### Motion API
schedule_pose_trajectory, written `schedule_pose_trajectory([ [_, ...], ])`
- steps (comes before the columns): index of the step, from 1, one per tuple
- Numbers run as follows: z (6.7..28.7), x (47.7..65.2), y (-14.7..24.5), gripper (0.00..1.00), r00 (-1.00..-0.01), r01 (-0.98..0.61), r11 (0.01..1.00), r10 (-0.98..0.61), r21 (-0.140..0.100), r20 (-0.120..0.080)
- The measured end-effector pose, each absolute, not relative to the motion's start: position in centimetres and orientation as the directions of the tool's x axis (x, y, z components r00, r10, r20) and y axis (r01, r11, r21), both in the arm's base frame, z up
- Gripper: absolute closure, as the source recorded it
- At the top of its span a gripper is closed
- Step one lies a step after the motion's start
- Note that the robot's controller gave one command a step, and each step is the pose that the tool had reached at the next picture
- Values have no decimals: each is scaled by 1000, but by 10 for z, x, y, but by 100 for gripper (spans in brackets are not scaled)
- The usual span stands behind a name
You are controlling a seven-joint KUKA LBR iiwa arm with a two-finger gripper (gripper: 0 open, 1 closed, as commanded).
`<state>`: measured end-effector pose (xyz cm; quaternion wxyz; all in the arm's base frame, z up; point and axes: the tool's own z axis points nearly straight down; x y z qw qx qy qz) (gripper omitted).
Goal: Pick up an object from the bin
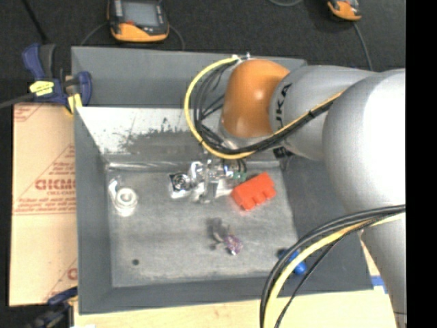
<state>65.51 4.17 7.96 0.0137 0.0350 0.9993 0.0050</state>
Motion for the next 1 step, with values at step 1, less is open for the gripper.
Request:
schedule_pose_trajectory([
  [1, 80, 656, 38, 100, -997, 72, 997, 72, 5, -28],
])
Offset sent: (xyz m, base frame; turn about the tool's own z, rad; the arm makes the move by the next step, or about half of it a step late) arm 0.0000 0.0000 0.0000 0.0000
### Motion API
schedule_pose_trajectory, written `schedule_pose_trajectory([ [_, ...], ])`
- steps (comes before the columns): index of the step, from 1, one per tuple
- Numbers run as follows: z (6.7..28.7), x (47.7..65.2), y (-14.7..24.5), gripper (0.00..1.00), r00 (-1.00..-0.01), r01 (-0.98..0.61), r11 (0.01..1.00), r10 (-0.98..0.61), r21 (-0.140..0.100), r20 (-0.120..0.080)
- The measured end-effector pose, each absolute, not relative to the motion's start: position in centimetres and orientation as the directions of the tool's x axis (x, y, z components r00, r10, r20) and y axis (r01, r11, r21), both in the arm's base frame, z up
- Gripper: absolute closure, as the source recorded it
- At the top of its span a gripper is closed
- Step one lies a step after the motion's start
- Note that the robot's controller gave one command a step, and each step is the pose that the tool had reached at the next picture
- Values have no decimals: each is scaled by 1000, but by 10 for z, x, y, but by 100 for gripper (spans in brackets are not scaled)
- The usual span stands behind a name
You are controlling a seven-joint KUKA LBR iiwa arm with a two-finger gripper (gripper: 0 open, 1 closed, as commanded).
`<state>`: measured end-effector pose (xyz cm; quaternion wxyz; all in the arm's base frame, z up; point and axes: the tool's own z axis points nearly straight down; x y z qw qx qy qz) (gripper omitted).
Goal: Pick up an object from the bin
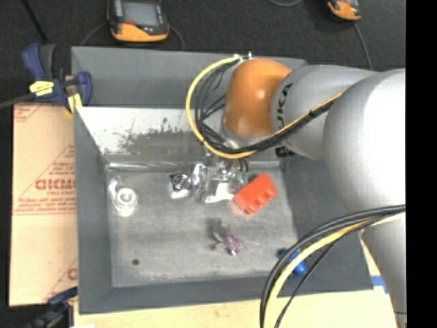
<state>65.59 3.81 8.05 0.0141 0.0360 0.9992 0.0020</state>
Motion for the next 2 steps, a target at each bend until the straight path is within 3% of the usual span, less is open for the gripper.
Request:
schedule_pose_trajectory([
  [1, 120, 659, 38, 100, -997, 71, 997, 71, 1, -9],
  [2, 164, 660, 37, 100, -997, 71, 998, 71, 1, -6],
])
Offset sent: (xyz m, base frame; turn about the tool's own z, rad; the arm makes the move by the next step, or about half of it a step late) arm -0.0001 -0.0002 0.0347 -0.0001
